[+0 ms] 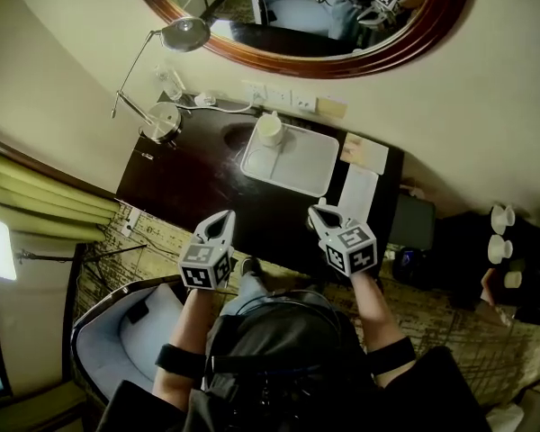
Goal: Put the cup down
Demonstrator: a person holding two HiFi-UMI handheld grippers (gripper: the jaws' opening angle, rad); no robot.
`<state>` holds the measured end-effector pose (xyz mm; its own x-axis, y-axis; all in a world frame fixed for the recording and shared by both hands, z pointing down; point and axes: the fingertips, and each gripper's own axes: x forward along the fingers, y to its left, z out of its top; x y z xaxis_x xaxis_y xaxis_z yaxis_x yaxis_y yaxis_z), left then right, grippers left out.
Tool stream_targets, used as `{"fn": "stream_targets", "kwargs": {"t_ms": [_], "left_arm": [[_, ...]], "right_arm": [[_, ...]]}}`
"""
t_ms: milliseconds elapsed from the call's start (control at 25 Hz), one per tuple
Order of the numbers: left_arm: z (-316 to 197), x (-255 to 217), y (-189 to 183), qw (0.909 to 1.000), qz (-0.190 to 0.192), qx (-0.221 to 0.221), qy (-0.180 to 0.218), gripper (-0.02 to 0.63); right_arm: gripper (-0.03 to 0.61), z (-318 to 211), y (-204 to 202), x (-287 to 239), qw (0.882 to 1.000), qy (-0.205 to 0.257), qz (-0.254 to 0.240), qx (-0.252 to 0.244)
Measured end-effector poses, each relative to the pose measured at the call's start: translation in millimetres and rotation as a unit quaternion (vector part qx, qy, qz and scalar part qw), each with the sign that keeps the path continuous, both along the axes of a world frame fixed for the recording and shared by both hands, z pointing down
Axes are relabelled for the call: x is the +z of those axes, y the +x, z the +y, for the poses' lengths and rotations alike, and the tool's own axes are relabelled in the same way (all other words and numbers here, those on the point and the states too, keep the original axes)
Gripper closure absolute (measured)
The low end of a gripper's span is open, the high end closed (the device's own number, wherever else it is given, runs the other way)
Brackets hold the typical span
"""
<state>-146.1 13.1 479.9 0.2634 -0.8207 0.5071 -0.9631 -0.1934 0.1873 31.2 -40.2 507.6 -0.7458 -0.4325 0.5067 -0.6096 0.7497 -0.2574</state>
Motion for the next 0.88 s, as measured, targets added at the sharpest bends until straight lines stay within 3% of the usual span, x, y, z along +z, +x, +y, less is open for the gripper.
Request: {"fn": "stream_targets", "kwargs": {"t_ms": [640, 880], "left_arm": [[-10, 11, -37, 0.9991, -0.005, -0.042, -0.002, 0.614], [-40, 23, -40, 0.9995, -0.004, -0.025, -0.02, 0.614]], "right_arm": [[0.578, -2, -31, 3, 1.0, -0.005, 0.007, -0.008], [0.578, -4, -46, -1, 1.0, -0.021, 0.01, -0.004]]}}
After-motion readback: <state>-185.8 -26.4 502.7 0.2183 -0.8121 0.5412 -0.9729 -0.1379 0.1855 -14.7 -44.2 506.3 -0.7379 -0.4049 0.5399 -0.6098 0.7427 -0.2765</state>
